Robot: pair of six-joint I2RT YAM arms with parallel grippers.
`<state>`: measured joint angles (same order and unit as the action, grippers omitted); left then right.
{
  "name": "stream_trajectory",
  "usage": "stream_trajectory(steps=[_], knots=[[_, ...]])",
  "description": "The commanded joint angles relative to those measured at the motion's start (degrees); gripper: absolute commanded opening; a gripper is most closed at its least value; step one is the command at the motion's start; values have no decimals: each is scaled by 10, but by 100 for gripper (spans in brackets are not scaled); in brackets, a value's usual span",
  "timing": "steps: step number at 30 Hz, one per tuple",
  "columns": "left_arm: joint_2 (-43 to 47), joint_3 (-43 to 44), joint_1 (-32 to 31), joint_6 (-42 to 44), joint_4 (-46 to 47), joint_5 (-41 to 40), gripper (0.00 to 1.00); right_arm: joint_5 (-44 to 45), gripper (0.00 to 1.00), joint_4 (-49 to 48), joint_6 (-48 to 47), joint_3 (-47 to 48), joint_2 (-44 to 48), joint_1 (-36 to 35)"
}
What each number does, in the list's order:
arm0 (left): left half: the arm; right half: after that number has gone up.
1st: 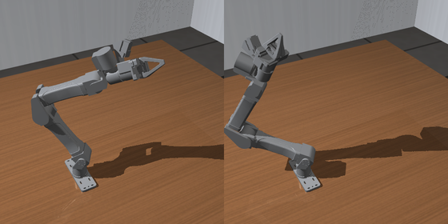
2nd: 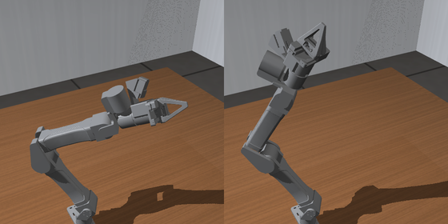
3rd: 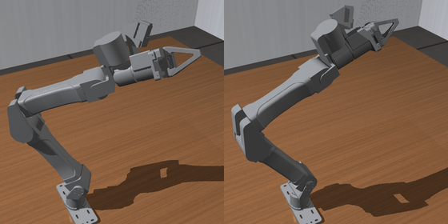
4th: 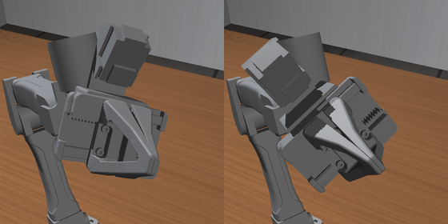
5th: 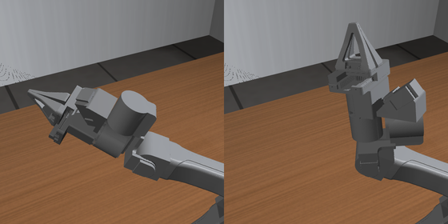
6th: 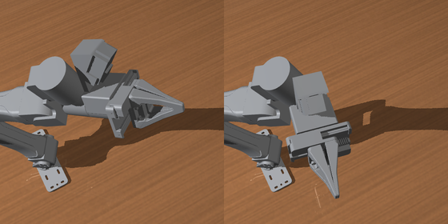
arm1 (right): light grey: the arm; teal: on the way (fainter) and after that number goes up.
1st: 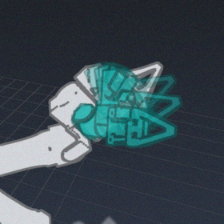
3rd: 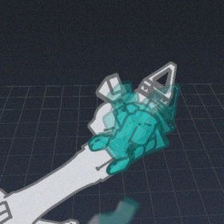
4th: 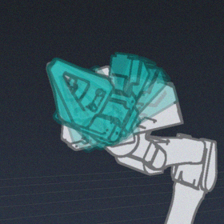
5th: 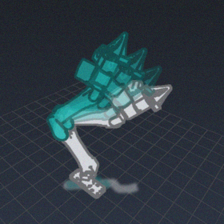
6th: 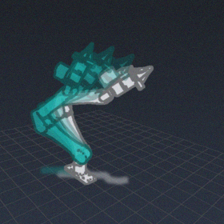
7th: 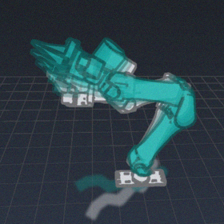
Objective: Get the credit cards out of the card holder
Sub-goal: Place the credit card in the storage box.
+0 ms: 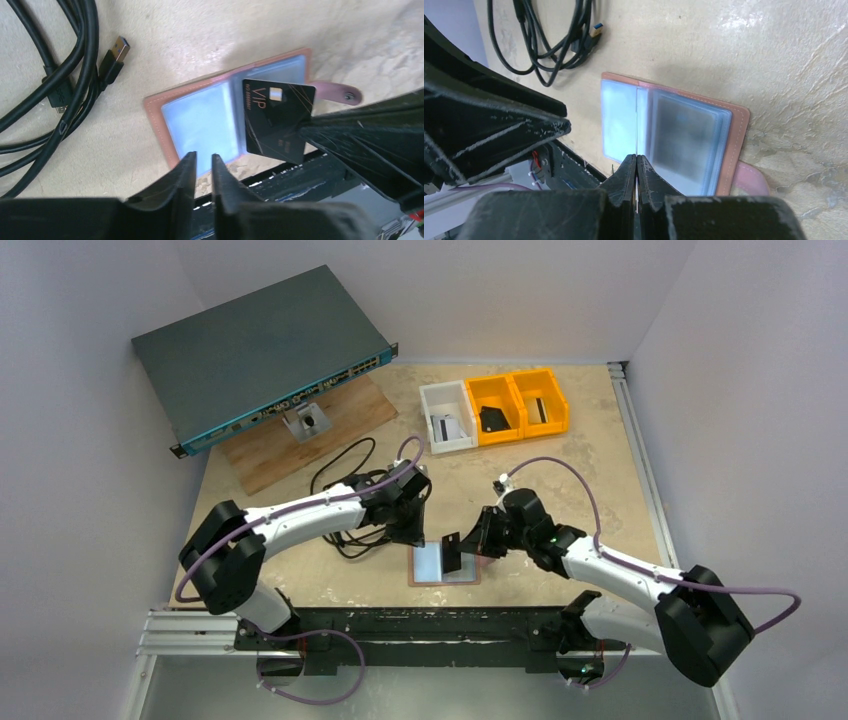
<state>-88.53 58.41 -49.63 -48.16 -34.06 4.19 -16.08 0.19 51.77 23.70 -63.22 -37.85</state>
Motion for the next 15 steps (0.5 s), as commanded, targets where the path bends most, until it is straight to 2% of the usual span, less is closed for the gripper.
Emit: stream_trajectory(steps=[1, 6, 7, 15], knots=[[45, 23, 2, 21, -25, -12, 36, 19, 0, 27, -7, 39, 24, 4], [87, 23, 9, 30, -49, -28, 68, 18, 0, 37, -7, 59, 29, 17], [95, 24, 11, 33, -54, -30, 72, 17, 0, 38, -8, 65, 29, 22], [144, 19, 30, 61, -79, -34, 77, -1, 0, 40, -25, 129, -3, 88]])
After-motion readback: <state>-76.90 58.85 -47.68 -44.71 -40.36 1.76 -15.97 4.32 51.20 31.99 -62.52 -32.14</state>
